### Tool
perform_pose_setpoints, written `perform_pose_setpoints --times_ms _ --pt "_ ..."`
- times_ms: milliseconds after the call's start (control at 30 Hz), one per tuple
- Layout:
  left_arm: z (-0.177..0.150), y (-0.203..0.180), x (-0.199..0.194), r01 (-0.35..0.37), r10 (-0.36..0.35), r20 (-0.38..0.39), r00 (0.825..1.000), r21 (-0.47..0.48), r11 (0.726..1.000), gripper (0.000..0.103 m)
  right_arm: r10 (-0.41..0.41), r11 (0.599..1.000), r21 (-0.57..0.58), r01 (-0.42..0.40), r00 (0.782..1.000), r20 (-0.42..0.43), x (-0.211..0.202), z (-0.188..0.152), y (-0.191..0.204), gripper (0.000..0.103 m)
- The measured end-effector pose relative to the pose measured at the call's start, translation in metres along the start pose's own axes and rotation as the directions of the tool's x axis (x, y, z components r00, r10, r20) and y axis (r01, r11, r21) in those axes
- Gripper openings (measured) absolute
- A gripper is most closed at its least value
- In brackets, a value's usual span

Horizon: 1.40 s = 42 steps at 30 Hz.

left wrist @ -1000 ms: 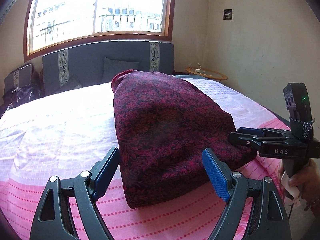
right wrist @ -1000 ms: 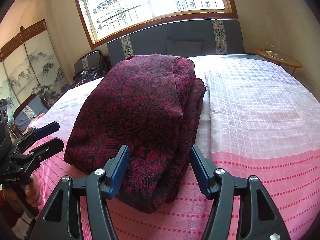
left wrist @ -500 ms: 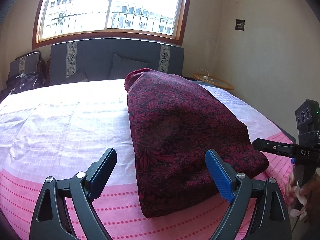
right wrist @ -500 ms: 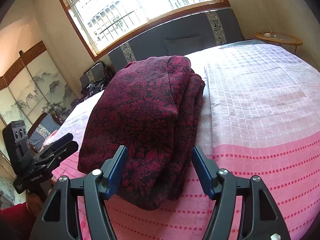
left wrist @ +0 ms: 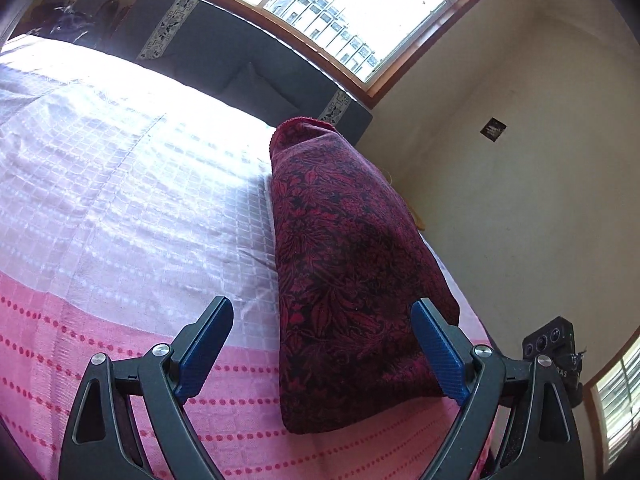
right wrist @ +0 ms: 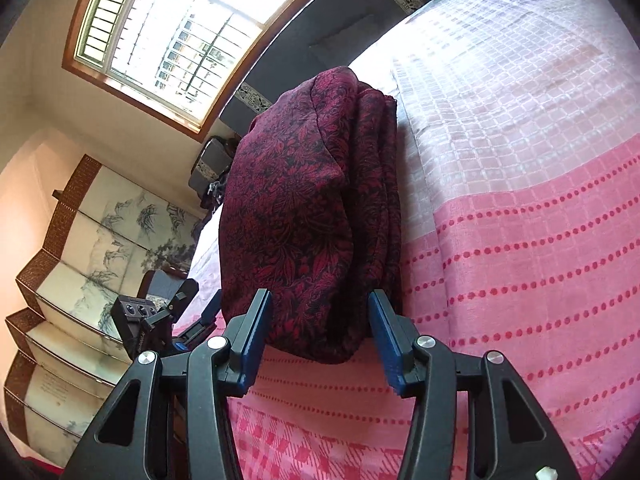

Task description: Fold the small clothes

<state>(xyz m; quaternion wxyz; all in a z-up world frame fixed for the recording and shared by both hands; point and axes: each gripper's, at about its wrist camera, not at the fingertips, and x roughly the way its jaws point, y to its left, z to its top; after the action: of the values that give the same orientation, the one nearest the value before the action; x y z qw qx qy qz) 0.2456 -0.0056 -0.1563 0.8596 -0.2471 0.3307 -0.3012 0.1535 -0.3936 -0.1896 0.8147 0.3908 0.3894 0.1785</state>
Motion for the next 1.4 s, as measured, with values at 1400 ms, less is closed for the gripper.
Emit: perform_pose_setpoints --times_ms 1400 --pt "-0.009 -0.001 0.014 0.018 -0.022 -0.058 0.998 -0.069 0.997 0.091 0.115 0.988 -0.109 -0.110 0.992 0.044 0.111 0.169 0.006 0.019"
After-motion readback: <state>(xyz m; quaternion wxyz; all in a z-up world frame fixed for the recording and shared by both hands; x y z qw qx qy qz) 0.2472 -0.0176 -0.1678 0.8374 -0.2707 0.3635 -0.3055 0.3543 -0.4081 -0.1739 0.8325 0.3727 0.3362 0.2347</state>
